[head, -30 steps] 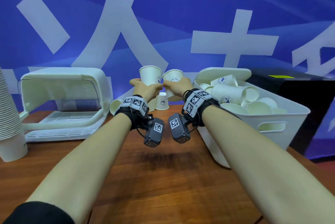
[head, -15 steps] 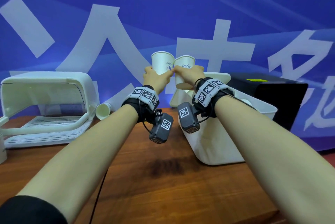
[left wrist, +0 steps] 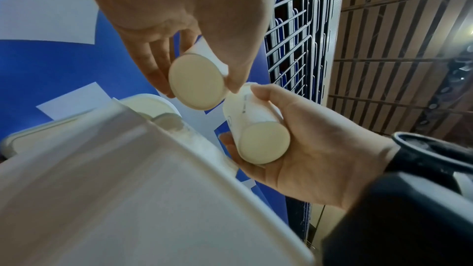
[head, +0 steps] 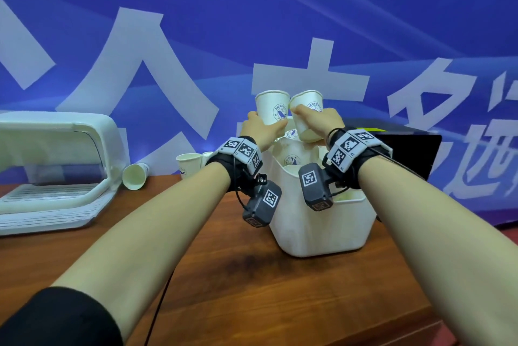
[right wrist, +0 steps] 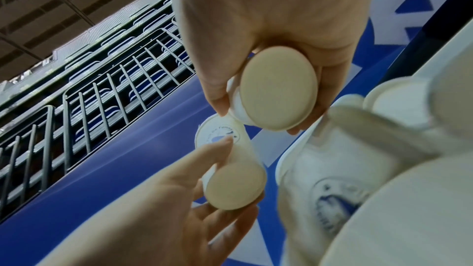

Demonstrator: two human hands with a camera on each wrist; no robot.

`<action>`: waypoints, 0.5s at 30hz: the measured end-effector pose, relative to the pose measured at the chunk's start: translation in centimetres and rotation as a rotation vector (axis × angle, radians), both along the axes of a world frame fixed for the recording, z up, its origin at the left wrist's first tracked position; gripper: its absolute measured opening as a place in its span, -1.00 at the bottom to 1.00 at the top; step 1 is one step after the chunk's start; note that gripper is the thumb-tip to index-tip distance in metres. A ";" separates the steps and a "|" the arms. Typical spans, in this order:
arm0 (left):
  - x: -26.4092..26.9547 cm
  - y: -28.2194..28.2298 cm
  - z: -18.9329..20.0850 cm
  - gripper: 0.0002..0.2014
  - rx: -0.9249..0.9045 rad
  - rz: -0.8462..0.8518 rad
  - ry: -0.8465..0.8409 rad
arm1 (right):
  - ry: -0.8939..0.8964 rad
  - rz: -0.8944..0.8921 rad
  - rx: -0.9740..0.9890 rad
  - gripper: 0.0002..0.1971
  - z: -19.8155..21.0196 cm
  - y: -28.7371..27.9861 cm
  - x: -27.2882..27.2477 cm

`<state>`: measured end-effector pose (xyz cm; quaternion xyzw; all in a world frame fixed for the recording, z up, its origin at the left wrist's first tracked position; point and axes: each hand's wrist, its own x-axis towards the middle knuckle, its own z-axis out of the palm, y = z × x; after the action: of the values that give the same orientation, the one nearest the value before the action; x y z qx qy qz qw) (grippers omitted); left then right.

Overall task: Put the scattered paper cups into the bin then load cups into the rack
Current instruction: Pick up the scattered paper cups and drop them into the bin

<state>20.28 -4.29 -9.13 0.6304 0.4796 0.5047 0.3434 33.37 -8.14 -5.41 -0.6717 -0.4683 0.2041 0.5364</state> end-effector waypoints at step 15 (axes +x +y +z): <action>4.8 1.3 0.4 -0.49 0.215 -0.031 0.410 | -0.315 -0.111 -0.239 -0.55 -1.9 -1.0 8.0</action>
<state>25.05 -3.02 -8.74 0.7601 0.4731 0.4086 0.1775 41.37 -9.12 -7.29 -0.7791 -0.4812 0.1207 0.3833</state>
